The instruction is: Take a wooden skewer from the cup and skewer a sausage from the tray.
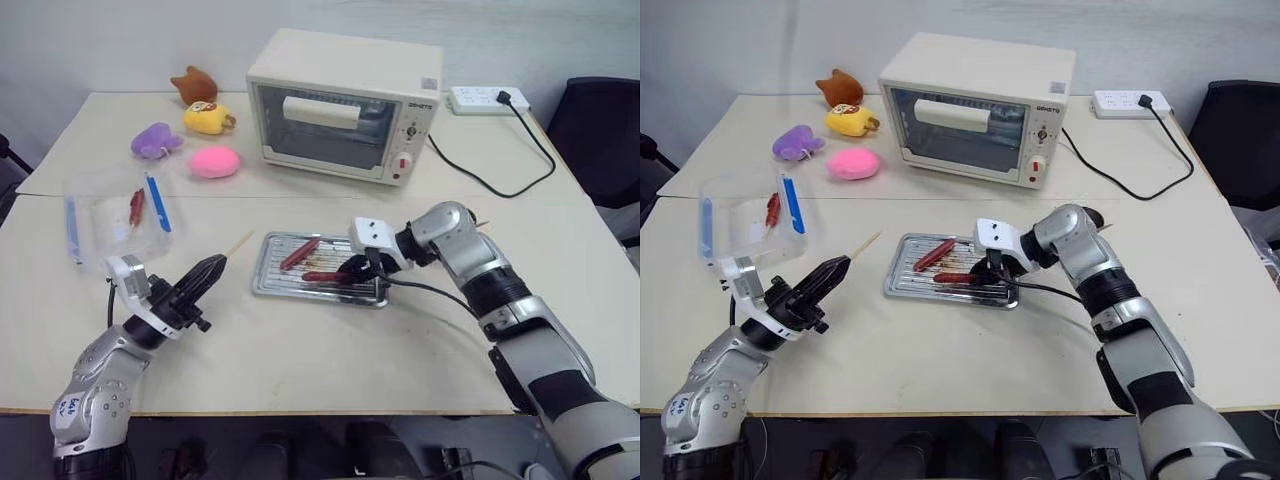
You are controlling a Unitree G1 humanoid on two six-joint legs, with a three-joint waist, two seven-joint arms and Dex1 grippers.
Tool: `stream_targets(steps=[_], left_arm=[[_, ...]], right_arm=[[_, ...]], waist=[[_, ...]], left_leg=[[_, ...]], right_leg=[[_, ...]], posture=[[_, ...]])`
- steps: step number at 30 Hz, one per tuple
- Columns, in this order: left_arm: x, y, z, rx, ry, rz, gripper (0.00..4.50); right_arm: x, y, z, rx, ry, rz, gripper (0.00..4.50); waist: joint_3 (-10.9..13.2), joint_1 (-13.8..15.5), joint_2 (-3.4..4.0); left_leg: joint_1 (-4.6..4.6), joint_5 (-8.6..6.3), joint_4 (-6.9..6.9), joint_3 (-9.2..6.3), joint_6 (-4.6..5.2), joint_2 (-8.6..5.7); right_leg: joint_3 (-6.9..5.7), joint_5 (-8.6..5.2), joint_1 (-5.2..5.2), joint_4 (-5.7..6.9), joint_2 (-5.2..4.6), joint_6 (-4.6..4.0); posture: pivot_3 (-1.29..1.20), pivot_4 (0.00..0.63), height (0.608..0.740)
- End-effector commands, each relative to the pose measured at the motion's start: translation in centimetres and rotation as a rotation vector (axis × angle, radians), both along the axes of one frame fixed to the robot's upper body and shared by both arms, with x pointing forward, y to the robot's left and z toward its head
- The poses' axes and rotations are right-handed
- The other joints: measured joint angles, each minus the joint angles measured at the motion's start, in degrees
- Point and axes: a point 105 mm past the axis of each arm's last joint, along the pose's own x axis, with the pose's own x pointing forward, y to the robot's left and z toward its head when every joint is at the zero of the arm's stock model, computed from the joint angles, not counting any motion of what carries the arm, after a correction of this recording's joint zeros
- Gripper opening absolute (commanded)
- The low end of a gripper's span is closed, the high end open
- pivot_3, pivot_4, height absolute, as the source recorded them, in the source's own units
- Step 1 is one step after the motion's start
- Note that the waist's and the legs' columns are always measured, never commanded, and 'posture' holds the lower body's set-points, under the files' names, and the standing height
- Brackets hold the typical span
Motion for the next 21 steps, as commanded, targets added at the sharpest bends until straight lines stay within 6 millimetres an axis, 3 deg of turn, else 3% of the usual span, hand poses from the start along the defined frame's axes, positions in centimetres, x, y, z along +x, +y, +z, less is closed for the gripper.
stream_targets(steps=[1, 7, 13, 21], left_arm=[[-1.5, -0.8, 0.6, 0.130, -0.028, -0.141, 0.00], [-4.5, -1.7, 0.3, 0.367, 0.013, -0.463, 0.00], [-4.7, -3.8, 0.3, 0.489, -0.015, -0.688, 0.00], [-4.1, -5.5, 0.9, 0.461, -0.071, -0.773, 0.00]], right_arm=[[-2.5, -1.2, 4.1, 0.093, -0.024, 0.099, 0.84], [-7.3, -4.8, 5.4, 0.044, 0.054, 0.169, 0.84], [-10.7, -6.1, 5.5, -0.005, 0.214, 0.167, 0.84], [-11.4, -5.8, 5.6, -0.022, 0.285, 0.119, 0.84]], waist=[[0.00, 0.06, 0.00], [0.05, 0.31, 0.06], [0.10, 0.34, 0.15], [0.13, 0.29, 0.16]], left_leg=[[0.00, 0.00, 0.00, -0.01, -0.01, 0.01], [-0.01, -0.04, -0.08, -0.04, 0.01, 0.00], [0.03, -0.07, -0.14, -0.04, 0.07, 0.02], [0.04, -0.06, -0.35, 0.00, 0.07, 0.03]], right_leg=[[-0.01, 0.00, -0.01, 0.00, 0.00, 0.00], [0.00, -0.01, 0.03, -0.11, -0.02, -0.02], [0.02, -0.01, 0.11, -0.22, -0.06, -0.03], [0.05, -0.02, 0.01, -0.24, -0.03, -0.03]], posture=[[0.00, 0.150, 0.740], [0.00, 0.150, 0.740], [0.00, 0.150, 0.740], [0.00, 0.150, 0.740]])
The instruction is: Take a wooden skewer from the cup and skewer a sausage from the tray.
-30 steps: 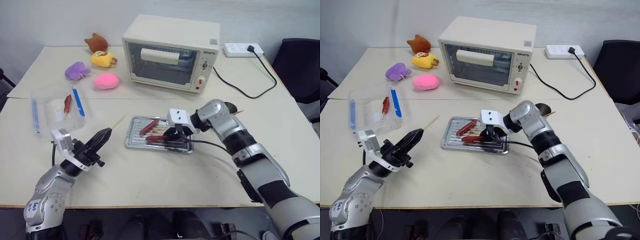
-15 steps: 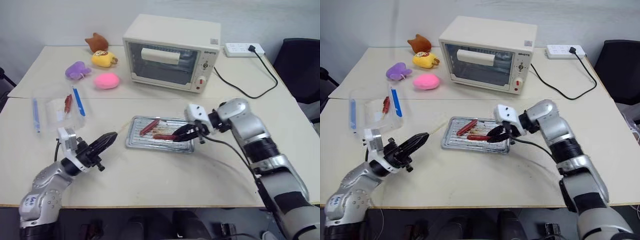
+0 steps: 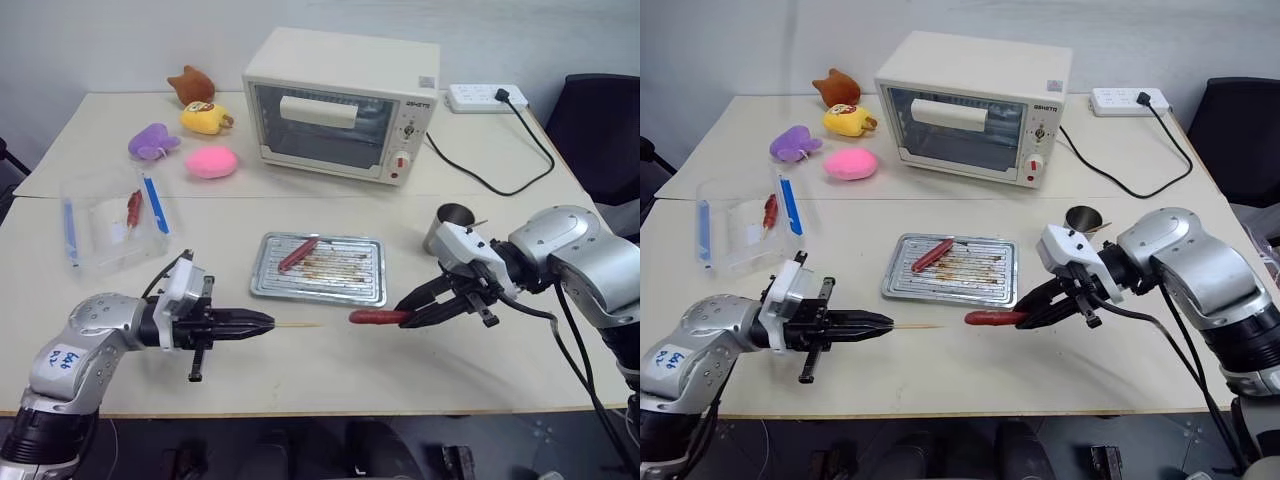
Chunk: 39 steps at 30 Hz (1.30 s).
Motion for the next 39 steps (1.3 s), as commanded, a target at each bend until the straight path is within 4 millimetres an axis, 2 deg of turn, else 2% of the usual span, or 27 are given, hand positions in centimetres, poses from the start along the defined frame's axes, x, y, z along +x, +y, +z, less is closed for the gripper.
stream_targets(steps=[1, 20, 39], left_arm=[[0.0, -0.7, 0.7, -0.030, -0.020, -0.037, 0.00], [-0.1, -2.5, 1.4, -0.112, -0.003, -0.071, 0.00], [-0.1, -3.1, 1.9, -0.130, 0.009, -0.080, 0.00]], right_arm=[[-1.1, 0.2, 0.7, -0.011, 0.037, 0.039, 0.84], [-0.9, 1.2, 0.1, -0.004, 0.076, -0.010, 0.84], [-0.3, 1.7, -0.1, 0.013, 0.069, -0.026, 0.84]], waist=[[0.01, 0.17, -0.02], [0.03, 0.33, -0.05], [0.03, 0.31, -0.06]], left_leg=[[-0.02, 0.00, 0.02, 0.00, 0.00, 0.00], [-0.05, 0.00, 0.21, -0.01, 0.02, -0.01], [-0.05, 0.00, 0.24, -0.01, 0.02, -0.01]], right_leg=[[0.00, 0.00, 0.00, 0.00, 0.00, 0.00], [-0.01, 0.00, 0.02, 0.04, 0.00, 0.00], [-0.02, 0.00, 0.02, 0.07, 0.00, 0.00]], posture=[[0.00, 0.150, 0.740], [0.00, 0.150, 0.740], [0.00, 0.150, 0.740]])
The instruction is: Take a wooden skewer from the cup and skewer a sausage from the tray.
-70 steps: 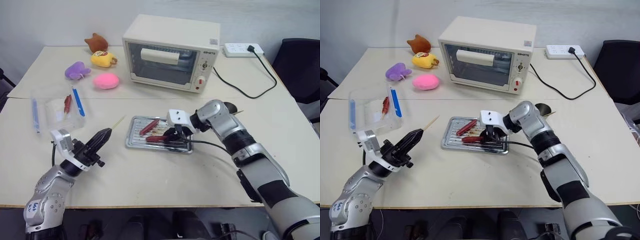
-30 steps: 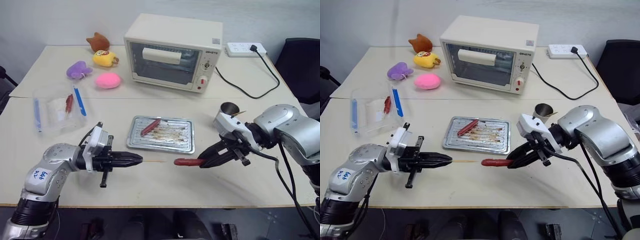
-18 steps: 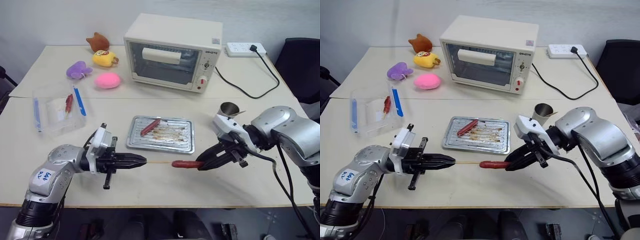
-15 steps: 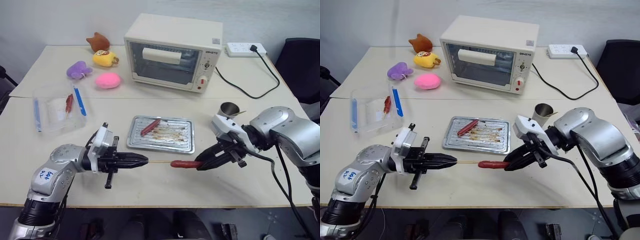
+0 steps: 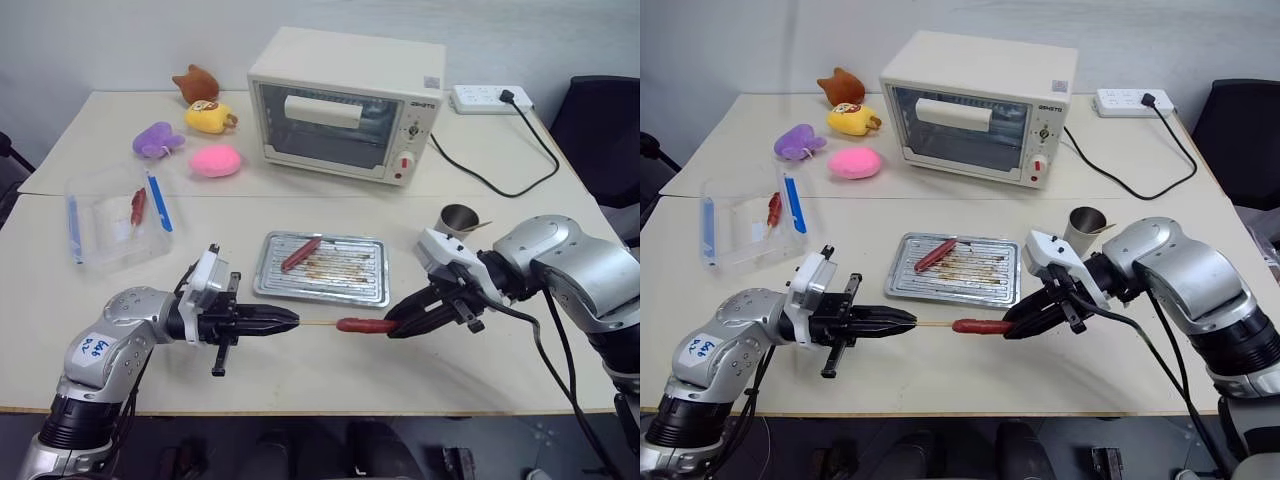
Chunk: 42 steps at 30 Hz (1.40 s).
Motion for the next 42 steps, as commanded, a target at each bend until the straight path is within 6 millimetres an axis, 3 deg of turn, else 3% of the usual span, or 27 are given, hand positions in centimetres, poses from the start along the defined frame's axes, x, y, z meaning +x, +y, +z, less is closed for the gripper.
stream_targets(steps=[1, 29, 38, 42], left_arm=[[-0.5, -0.6, 1.1, -0.025, -0.041, -0.031, 0.00], [0.2, -1.6, 0.8, -0.039, -0.050, -0.012, 0.00], [0.3, 0.2, 0.7, -0.017, -0.048, 0.048, 0.00], [0.2, 1.9, 0.6, 0.008, -0.031, 0.088, 0.00]], right_arm=[[-0.1, 0.4, 0.6, 0.012, -0.027, 0.022, 0.84], [0.1, 3.0, 1.1, 0.038, -0.041, 0.067, 0.84], [0.2, 2.4, 1.2, 0.032, -0.052, 0.058, 0.84], [0.3, 1.8, 1.4, 0.033, -0.056, 0.051, 0.84]], waist=[[0.00, 0.01, 0.00], [0.00, -0.05, 0.00], [0.00, -0.13, 0.00], [0.00, -0.15, 0.00]], left_leg=[[0.00, 0.00, 0.00, 0.00, 0.00, 0.00], [0.00, 0.00, 0.05, 0.00, 0.00, -0.01], [0.00, 0.00, 0.04, 0.00, 0.00, 0.00], [-0.01, 0.00, 0.04, 0.00, 0.00, -0.01]], right_leg=[[0.00, 0.00, 0.00, 0.00, 0.00, 0.00], [-0.01, 0.00, 0.00, 0.04, 0.00, 0.00], [-0.01, 0.00, -0.01, 0.04, 0.00, 0.00], [-0.01, 0.00, -0.01, 0.03, 0.00, 0.00]], posture=[[0.00, 0.150, 0.740], [0.00, 0.150, 0.740], [0.00, 0.150, 0.740], [0.00, 0.150, 0.740]])
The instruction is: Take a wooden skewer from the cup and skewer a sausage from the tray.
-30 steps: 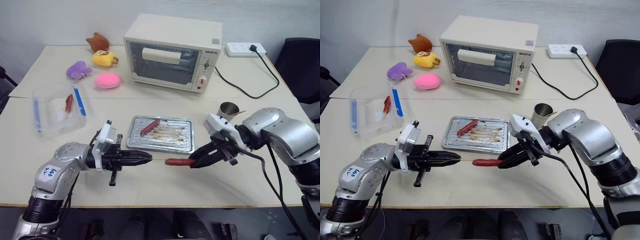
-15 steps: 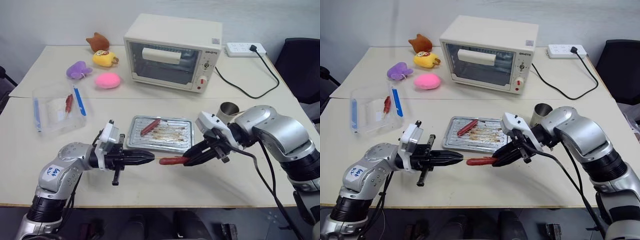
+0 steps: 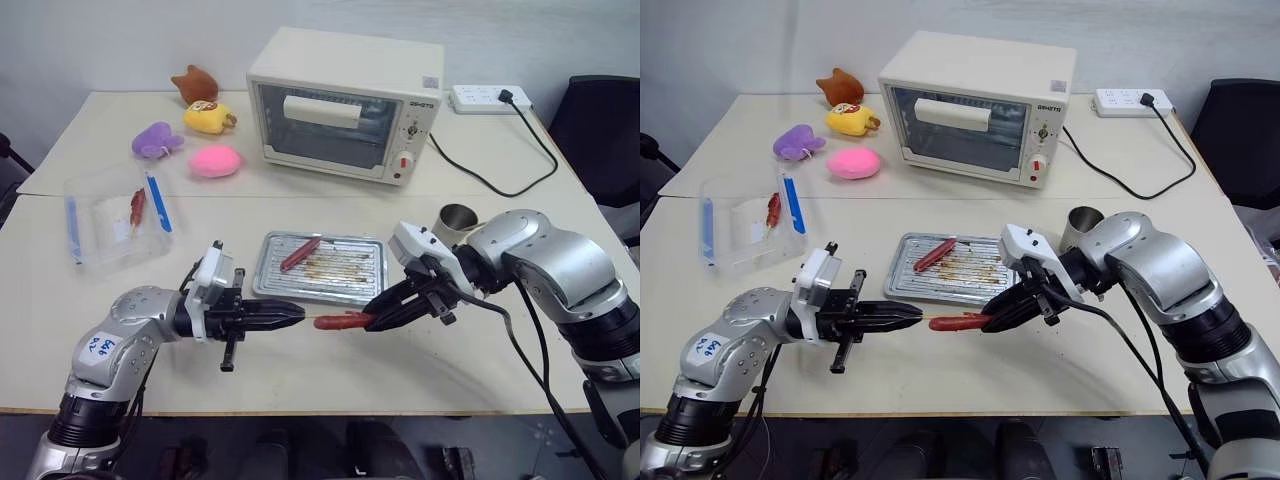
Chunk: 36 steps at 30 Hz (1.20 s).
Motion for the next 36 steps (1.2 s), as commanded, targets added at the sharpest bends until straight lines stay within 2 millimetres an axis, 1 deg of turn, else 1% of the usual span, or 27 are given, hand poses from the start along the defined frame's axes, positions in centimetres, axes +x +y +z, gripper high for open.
stream_targets(steps=[1, 5, 8, 16, 24, 36], left_arm=[[-0.1, 1.8, 0.6, 0.022, -0.020, 0.043, 0.00], [-0.4, 2.7, 0.5, 0.045, 0.001, 0.055, 0.00], [-0.6, 2.9, 0.5, 0.050, 0.010, 0.051, 0.00], [-1.3, 2.3, 1.2, 0.023, 0.025, 0.012, 0.00], [-1.4, 1.9, 1.7, 0.008, 0.028, -0.006, 0.00], [-1.4, 2.1, 1.9, 0.013, 0.027, -0.001, 0.00]], right_arm=[[-0.2, -0.7, 1.0, 0.010, -0.038, 0.015, 0.84], [-0.1, -1.1, 1.1, 0.008, -0.037, 0.008, 0.84], [0.0, -1.3, 1.0, 0.003, -0.033, 0.004, 0.84], [0.2, -1.6, 0.8, 0.001, -0.020, -0.012, 0.84], [0.3, -1.7, 0.6, -0.002, -0.012, -0.019, 0.84], [0.3, -1.8, 0.5, -0.004, -0.006, -0.023, 0.84]], waist=[[0.00, -0.02, 0.00], [0.00, -0.01, 0.00], [0.00, 0.00, 0.00], [0.00, 0.00, 0.00], [0.00, -0.02, 0.00], [0.00, -0.01, 0.00]], left_leg=[[0.00, 0.00, -0.01, 0.00, 0.00, 0.00], [0.00, 0.00, -0.01, 0.00, 0.00, 0.00], [0.00, 0.00, -0.01, 0.00, 0.00, 0.00], [0.00, -0.01, -0.02, 0.00, 0.01, 0.00], [0.00, -0.01, -0.02, 0.00, 0.01, 0.01], [0.00, -0.01, -0.02, 0.00, 0.01, 0.00]], right_leg=[[0.00, 0.00, 0.00, 0.00, 0.00, 0.00], [0.00, 0.00, 0.00, 0.00, 0.00, 0.00], [0.00, 0.00, 0.00, 0.00, 0.00, 0.00], [0.00, 0.00, 0.00, -0.01, 0.00, 0.00], [0.00, 0.00, 0.00, 0.00, 0.00, 0.00], [0.00, 0.00, 0.00, 0.00, 0.00, 0.00]], posture=[[0.00, 0.150, 0.740], [0.00, 0.150, 0.740], [0.00, 0.150, 0.740], [0.00, 0.150, 0.740], [0.00, 0.150, 0.740], [0.00, 0.150, 0.740]])
